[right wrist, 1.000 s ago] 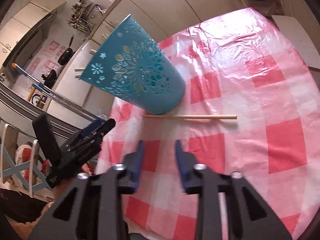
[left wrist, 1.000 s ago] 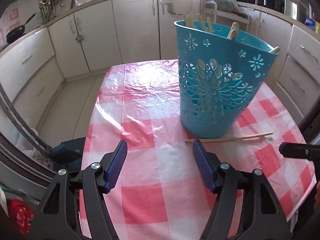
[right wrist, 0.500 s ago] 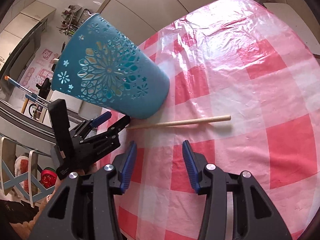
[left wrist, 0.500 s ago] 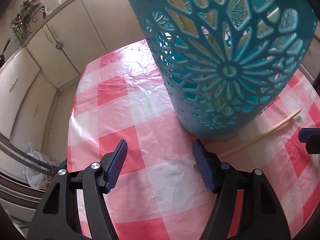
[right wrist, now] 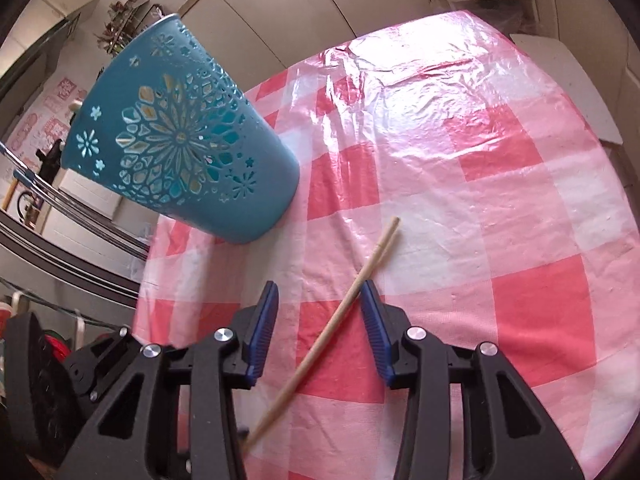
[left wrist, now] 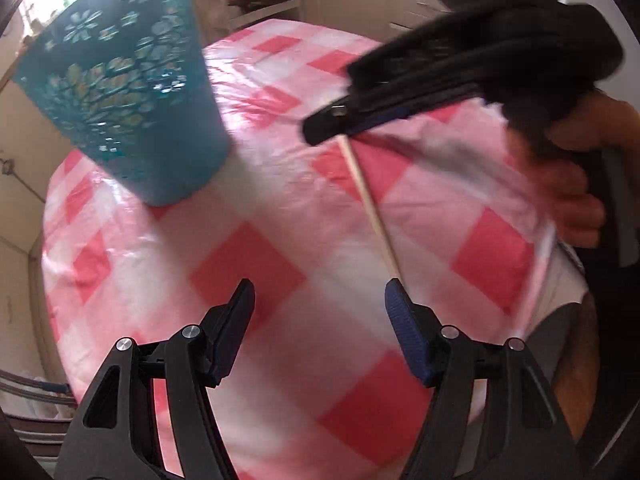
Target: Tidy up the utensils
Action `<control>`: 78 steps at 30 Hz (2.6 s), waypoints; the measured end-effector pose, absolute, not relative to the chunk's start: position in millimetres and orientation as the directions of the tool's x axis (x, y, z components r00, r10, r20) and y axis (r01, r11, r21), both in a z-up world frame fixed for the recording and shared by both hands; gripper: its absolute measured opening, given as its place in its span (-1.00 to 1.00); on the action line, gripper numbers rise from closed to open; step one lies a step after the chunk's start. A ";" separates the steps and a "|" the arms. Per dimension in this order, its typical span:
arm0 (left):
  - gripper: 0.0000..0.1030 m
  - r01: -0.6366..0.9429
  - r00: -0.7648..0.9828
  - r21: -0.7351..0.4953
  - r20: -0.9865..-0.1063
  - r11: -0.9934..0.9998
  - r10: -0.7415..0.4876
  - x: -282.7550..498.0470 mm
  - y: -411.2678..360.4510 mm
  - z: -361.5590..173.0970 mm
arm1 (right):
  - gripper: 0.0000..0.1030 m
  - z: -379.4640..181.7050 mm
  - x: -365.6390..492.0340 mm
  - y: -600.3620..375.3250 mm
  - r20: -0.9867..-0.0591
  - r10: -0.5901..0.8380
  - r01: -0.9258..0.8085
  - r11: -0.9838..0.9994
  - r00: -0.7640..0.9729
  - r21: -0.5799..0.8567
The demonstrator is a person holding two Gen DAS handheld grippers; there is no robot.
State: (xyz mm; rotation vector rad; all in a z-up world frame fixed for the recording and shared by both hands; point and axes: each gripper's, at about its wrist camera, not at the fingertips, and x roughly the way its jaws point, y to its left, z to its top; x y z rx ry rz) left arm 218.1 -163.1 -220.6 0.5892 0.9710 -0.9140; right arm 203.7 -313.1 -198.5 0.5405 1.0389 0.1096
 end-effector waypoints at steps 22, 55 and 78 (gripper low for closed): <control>0.33 0.368 0.483 -0.311 -0.742 0.877 -0.465 257.8 -28.4 -199.7 | -0.89 -75.1 200.6 -325.1 -0.491 0.502 -0.152 0.793 0.712 0.590; 0.85 0.176 0.658 -0.075 -0.733 0.982 -0.173 246.5 -24.7 -111.6 | 0.19 -49.0 192.4 -252.3 -0.363 0.263 -0.160 0.944 0.894 0.289; 0.85 0.092 0.827 -0.034 -0.553 0.995 -0.096 38.4 20.1 27.5 | 0.86 43.9 -33.2 -196.9 -0.469 0.153 -0.030 0.966 0.870 0.258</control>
